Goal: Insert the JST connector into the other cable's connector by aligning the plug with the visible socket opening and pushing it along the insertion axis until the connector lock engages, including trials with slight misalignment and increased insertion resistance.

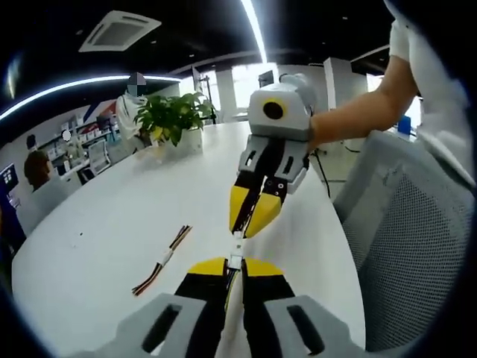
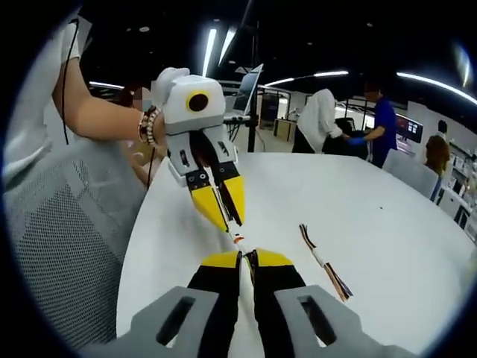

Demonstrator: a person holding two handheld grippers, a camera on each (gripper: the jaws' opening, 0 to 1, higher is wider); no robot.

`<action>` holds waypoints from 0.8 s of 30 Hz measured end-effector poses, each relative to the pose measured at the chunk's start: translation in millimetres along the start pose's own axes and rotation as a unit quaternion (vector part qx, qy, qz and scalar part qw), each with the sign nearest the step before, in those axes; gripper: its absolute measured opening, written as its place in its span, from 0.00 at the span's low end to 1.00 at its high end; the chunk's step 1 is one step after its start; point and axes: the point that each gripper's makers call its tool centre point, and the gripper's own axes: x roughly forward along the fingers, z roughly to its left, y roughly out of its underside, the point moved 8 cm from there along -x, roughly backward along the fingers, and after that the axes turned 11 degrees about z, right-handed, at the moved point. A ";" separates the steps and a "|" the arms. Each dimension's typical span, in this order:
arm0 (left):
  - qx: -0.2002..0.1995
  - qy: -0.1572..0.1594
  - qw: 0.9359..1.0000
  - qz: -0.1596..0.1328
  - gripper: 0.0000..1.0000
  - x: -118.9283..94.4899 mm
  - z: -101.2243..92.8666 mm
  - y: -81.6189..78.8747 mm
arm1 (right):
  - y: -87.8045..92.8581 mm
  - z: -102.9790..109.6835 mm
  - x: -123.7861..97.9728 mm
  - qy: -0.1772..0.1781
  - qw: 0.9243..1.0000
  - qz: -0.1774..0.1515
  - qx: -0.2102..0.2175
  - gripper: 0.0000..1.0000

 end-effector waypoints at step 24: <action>-0.013 -0.002 1.000 -0.019 0.00 3.6 -1.7 -4.1 | -2.9 2.0 1.1 0.000 1.000 0.004 0.010 0.02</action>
